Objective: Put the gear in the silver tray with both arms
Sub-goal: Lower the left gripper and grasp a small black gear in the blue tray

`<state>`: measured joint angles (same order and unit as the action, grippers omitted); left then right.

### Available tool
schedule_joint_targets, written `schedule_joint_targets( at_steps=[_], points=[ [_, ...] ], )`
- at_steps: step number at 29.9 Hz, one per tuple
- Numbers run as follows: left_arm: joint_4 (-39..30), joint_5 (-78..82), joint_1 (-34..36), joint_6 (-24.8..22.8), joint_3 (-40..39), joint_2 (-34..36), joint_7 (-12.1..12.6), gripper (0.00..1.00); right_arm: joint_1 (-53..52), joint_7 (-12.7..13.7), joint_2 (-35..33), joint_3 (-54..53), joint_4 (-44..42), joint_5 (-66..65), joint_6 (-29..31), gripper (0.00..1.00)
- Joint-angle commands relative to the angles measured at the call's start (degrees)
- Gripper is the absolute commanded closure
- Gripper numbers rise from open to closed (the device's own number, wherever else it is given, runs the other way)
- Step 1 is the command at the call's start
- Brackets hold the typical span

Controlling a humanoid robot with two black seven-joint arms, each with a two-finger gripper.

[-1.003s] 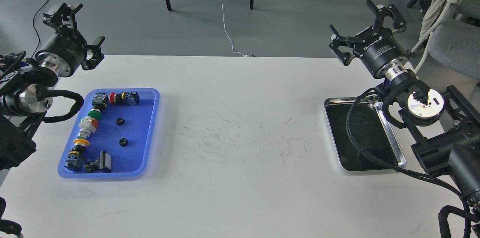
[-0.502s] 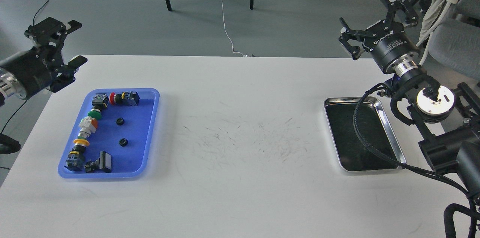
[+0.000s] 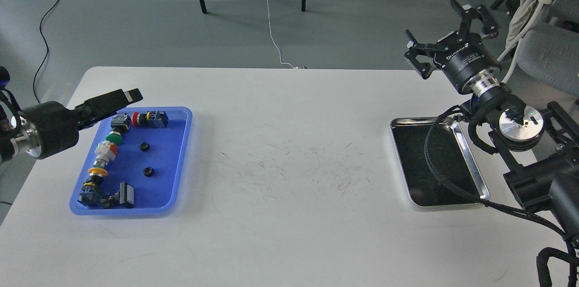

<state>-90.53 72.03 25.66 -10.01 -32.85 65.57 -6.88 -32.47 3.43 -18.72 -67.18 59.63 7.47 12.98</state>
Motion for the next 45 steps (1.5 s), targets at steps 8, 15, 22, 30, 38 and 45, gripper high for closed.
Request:
schedule_joint_targets(
  at_steps=[8, 15, 22, 30, 38, 45],
  points=[
    [8.70, 26.04, 0.09, 4.65, 2.88, -9.66, -0.24, 0.02, -0.05, 0.00, -0.35, -0.14, -0.22, -0.08, 0.30, 0.01],
    [14.24, 30.70, 0.18, 5.79, 3.06, -14.06, -0.07, 0.02, -0.66, -0.09, -0.35, -2.69, -0.22, 0.01, 0.38, 0.01],
    [20.30, 35.72, 0.18, 6.93, 4.11, -18.37, -0.07, 0.03, -1.19, -0.09, -0.44, -2.51, -0.04, 0.01, 0.38, 0.01],
    [31.37, 36.07, 0.97, 9.48, 5.87, -22.84, -0.59, 0.05, -1.19, -0.09, -0.79, -2.43, 0.05, 0.01, 0.56, 0.01],
    [38.32, 36.25, 2.64, 10.01, 6.05, -27.33, -2.27, 0.11, -1.19, -0.09, -1.41, -2.07, 0.40, 0.01, 0.73, 0.01],
    [40.26, 36.25, 2.73, 10.19, 7.01, -28.12, -2.44, 0.22, -1.19, -0.09, -1.41, -2.07, 0.57, 0.01, 0.82, 0.01]
  ],
)
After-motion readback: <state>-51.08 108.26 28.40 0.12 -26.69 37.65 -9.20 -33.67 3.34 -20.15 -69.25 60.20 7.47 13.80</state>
